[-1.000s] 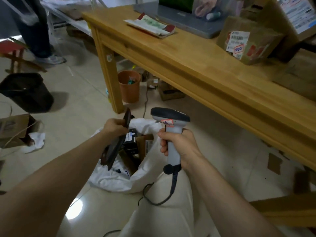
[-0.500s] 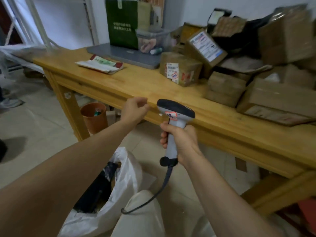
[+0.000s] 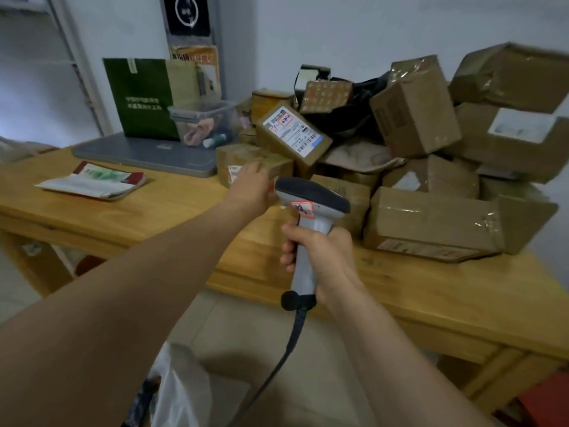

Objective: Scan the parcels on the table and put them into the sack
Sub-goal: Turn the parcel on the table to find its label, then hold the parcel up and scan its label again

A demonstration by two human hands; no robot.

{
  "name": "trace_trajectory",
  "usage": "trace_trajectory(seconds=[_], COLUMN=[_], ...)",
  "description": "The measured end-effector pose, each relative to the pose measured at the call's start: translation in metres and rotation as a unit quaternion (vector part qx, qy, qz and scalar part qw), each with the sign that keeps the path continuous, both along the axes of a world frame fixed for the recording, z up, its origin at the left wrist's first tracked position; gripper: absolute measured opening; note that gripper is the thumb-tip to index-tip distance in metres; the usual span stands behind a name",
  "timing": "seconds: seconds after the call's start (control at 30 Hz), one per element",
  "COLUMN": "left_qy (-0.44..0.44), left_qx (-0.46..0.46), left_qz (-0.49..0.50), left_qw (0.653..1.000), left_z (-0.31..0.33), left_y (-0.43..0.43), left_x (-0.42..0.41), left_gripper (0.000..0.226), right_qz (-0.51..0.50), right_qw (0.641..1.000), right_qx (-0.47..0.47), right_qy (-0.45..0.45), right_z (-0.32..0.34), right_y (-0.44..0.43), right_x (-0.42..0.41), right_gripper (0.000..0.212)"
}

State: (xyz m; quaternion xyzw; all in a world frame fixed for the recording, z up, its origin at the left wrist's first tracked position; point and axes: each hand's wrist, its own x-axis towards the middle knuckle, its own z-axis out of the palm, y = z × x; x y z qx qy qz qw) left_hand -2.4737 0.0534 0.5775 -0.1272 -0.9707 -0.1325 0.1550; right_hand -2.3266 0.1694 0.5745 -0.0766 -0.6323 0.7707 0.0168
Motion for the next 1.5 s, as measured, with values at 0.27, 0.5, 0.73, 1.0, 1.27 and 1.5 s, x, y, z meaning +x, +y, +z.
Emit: trace_trajectory(seconds=[0.27, 0.5, 0.73, 1.0, 1.27, 1.5], left_qy=[-0.048, 0.002, 0.001, 0.074, 0.083, -0.004], left_qx=[-0.178, -0.203, -0.265, -0.273, 0.184, 0.431], left_qz=[0.014, 0.043, 0.028, -0.012, 0.024, 0.056], left_qw=[0.983, 0.978, 0.964, 0.959, 0.979, 0.9], left_z=[0.005, 0.018, 0.021, -0.005, 0.049, 0.068], left_y=[0.01, -0.013, -0.038, -0.058, -0.09, -0.132], left_x=[-0.048, -0.06, -0.06, -0.033, 0.013, 0.062], left_gripper=[0.085, 0.091, 0.112, 0.115, 0.094, 0.066], right_qz=[0.024, 0.025, 0.025, 0.026, 0.035, 0.072], right_qw=[1.0, 0.999, 1.0, 1.0, 0.999, 0.997], right_qx=[-0.001, -0.026, -0.015, -0.004, -0.018, 0.03], right_qy=[0.005, 0.01, 0.005, -0.005, -0.005, 0.004], right_z=[0.001, -0.006, -0.011, -0.014, -0.005, 0.001], right_y=[0.009, 0.004, 0.001, -0.002, -0.006, -0.029], right_x=[-0.034, -0.036, -0.03, -0.019, 0.002, 0.036], right_gripper=[0.004, 0.006, 0.004, 0.009, 0.005, 0.007])
